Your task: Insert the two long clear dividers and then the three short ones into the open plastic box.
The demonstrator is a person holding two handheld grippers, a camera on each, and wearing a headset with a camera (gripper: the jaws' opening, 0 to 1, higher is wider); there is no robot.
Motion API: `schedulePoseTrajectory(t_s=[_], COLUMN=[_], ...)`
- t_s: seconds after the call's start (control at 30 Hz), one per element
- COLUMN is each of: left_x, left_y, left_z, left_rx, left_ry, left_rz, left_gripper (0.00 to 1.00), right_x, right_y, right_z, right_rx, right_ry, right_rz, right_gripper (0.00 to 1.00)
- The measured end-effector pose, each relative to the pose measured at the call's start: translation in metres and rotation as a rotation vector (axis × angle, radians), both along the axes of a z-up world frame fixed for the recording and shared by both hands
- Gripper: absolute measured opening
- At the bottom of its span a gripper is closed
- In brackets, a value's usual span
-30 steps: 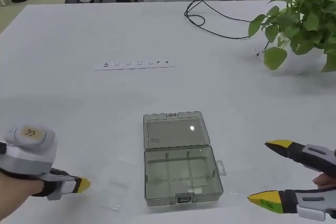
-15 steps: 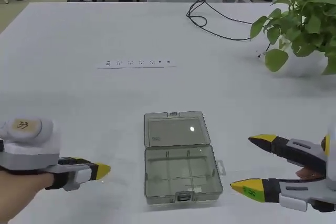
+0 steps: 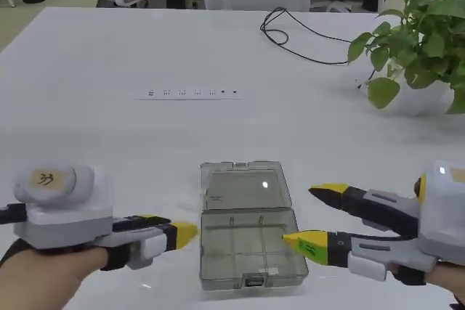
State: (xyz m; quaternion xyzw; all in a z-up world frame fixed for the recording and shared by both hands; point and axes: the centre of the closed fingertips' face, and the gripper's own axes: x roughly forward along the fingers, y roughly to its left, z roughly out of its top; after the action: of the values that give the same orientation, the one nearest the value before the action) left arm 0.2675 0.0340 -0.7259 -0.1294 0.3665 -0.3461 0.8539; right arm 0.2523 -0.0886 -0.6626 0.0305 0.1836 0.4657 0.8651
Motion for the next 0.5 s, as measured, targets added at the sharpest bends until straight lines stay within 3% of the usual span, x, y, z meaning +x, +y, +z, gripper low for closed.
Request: schedulePoseTrajectory(t_s=[0.1,0.2,0.27,0.5], left_x=[-0.002,-0.005,-0.005,-0.012], left_y=[-0.012,-0.022,-0.027,-0.044], left_z=[0.005,0.008,0.011,0.018], left_rx=[-0.024,-0.042,-0.055,-0.069], left_ry=[-0.015,-0.023,-0.03,-0.059], left_rz=[-0.013,-0.029,-0.031,-0.072], left_gripper=[0.3,0.3,0.3,0.3], right_x=[0.004,0.006,0.005,0.011], right_y=[0.007,0.015,0.021,0.028], right_z=[0.002,0.002,0.001,-0.002], right_rx=[0.024,0.021,0.031,0.02], right_ry=[0.046,0.051,0.09,0.1], right_rz=[-0.024,-0.032,-0.037,-0.09], right_gripper=[0.51,0.47,0.45,0.35])
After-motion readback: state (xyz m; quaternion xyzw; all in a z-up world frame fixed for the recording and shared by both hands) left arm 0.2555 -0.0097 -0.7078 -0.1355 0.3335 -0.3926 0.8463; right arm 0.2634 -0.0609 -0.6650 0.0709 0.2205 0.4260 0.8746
